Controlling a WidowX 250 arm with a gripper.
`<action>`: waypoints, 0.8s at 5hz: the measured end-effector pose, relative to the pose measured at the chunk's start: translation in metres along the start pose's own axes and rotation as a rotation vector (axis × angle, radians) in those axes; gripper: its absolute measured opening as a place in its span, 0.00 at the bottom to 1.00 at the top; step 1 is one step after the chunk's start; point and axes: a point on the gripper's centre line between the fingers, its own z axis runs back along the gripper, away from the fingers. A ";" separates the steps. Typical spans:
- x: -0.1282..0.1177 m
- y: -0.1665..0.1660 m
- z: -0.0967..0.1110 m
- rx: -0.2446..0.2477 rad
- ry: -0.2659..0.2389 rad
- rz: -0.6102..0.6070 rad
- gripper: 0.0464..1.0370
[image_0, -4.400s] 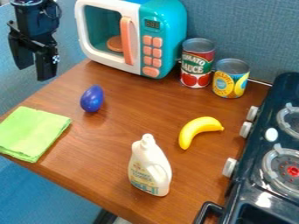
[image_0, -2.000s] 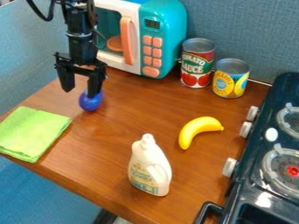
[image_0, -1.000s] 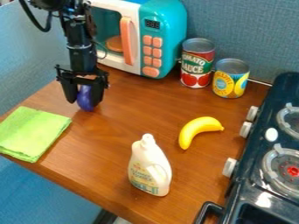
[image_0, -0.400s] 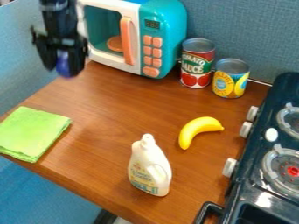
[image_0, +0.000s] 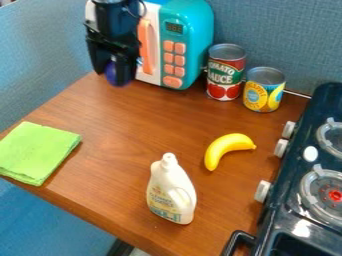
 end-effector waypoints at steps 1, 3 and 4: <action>0.012 -0.029 -0.027 -0.071 0.029 -0.153 0.78; 0.021 -0.066 -0.067 -0.121 0.074 -0.334 0.78; 0.019 -0.073 -0.079 -0.152 0.092 -0.367 0.78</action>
